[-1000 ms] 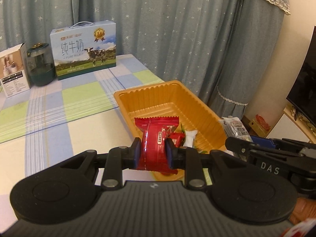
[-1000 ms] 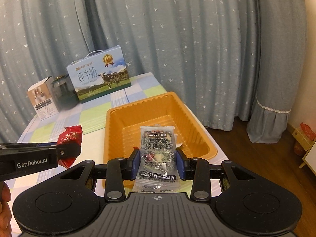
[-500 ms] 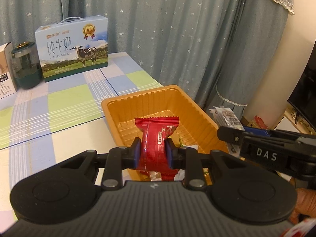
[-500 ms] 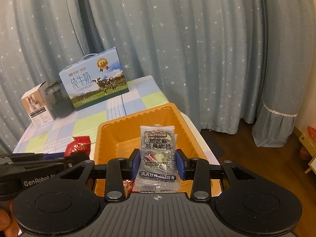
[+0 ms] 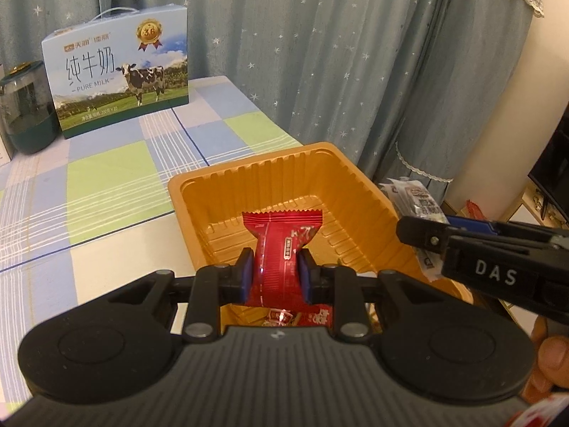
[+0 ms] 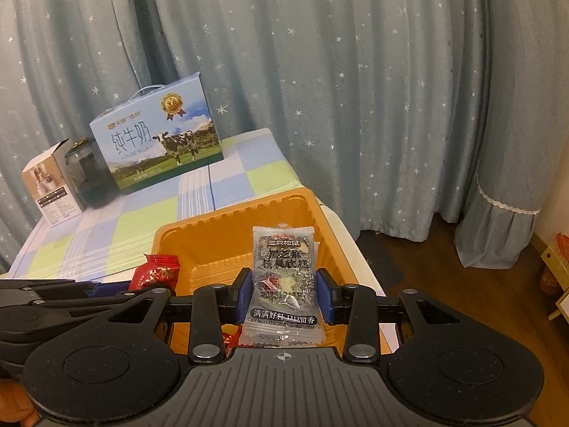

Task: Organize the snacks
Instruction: 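Open both tools over the tray to drop the red candy and packet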

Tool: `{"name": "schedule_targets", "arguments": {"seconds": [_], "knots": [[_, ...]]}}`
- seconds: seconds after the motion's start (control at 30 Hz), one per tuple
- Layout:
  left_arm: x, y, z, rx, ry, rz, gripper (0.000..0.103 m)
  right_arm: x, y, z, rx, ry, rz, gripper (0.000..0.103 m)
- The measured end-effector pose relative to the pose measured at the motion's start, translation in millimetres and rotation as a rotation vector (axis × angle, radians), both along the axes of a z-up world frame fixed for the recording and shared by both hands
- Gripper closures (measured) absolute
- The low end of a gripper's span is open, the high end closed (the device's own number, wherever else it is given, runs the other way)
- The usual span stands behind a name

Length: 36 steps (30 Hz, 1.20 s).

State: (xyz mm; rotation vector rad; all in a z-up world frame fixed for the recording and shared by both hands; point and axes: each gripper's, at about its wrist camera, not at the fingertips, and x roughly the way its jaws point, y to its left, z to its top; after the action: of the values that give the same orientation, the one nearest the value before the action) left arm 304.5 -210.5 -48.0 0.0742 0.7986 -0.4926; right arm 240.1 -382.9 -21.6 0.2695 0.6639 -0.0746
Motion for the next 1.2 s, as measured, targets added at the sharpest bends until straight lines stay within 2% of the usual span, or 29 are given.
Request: {"name": "schedule_targets", "arguments": {"seconds": [0.4,0.47,0.5,0.8,1.2], "knots": [[18.3,-7.4,-11.9,0.013,0.010,-0.005,0.078,7.1,-4.0,-12.0,0.011,0.019,-0.013,0.065],[20.3,-5.9,-11.2,0.007,0.007,-0.002,0.059,7.1,-4.0,-11.7,0.010,0.018,-0.015,0.065],[19.9,-4.0,-10.2,0.005,0.001,0.002,0.056,7.1,-3.5,-11.1,0.009,0.017,-0.016,0.065],[12.8,13.0,-6.8,0.046,-0.009,0.025,0.055,8.7,4.8,-9.0,0.017,0.013,0.006,0.065],[9.0,28.6,-4.4,0.051,-0.012,0.057,0.053,17.2,15.9,-4.7,0.015,0.014,0.033,0.065]]}}
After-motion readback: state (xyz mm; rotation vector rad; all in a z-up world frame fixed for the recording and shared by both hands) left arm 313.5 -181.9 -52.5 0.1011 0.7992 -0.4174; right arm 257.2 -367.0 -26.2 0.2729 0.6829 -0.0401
